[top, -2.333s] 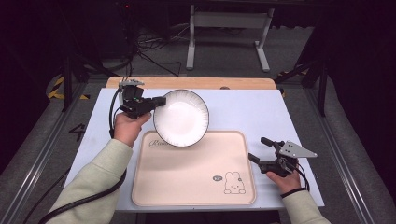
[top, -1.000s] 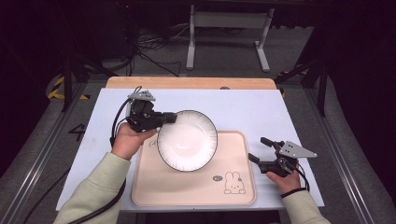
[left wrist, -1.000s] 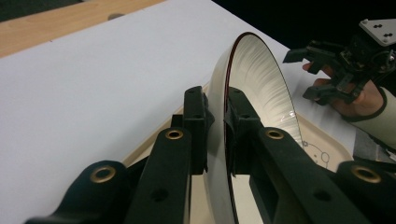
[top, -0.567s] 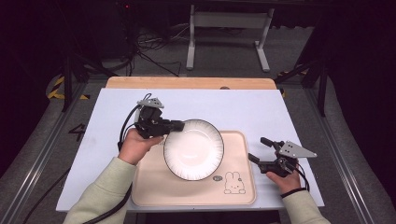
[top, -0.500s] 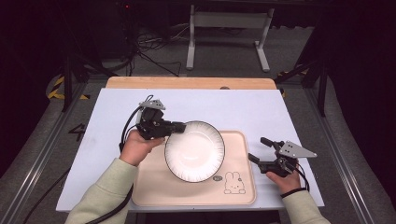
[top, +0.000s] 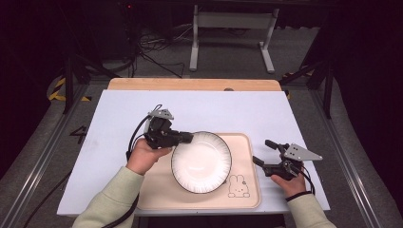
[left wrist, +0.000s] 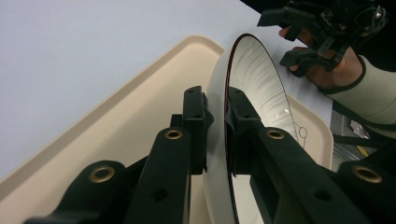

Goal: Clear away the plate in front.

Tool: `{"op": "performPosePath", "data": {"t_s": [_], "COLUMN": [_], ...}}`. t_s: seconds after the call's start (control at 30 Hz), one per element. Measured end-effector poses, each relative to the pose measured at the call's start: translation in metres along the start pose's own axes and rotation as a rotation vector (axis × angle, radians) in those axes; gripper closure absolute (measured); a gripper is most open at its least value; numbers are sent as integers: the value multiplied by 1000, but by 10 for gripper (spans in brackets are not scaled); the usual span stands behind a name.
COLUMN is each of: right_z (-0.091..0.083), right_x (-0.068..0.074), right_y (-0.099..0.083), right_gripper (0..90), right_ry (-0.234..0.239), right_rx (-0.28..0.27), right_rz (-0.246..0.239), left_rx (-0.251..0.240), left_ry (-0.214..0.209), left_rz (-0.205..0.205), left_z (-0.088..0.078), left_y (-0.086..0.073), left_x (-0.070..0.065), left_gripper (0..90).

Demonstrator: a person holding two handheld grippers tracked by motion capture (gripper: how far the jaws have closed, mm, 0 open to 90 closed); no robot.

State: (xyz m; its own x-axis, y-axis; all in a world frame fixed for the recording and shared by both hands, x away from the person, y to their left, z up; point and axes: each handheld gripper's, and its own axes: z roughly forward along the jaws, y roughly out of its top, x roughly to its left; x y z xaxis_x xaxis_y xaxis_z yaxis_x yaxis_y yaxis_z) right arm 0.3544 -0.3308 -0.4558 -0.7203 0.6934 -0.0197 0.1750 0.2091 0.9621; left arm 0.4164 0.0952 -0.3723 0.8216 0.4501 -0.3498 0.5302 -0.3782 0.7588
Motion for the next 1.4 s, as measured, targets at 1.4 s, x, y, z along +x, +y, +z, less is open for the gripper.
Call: {"op": "performPosePath", "data": {"t_s": [1.4], "right_z": [0], "right_x": [0], "right_y": [0], "right_gripper": [153], "right_ry": [1], "right_rx": [-2], "right_rz": [-1], "left_rx": [58], "left_ry": [31], "left_rz": [-126], "left_z": [30], "left_y": [-20], "left_x": [30], "left_gripper": [822]}}
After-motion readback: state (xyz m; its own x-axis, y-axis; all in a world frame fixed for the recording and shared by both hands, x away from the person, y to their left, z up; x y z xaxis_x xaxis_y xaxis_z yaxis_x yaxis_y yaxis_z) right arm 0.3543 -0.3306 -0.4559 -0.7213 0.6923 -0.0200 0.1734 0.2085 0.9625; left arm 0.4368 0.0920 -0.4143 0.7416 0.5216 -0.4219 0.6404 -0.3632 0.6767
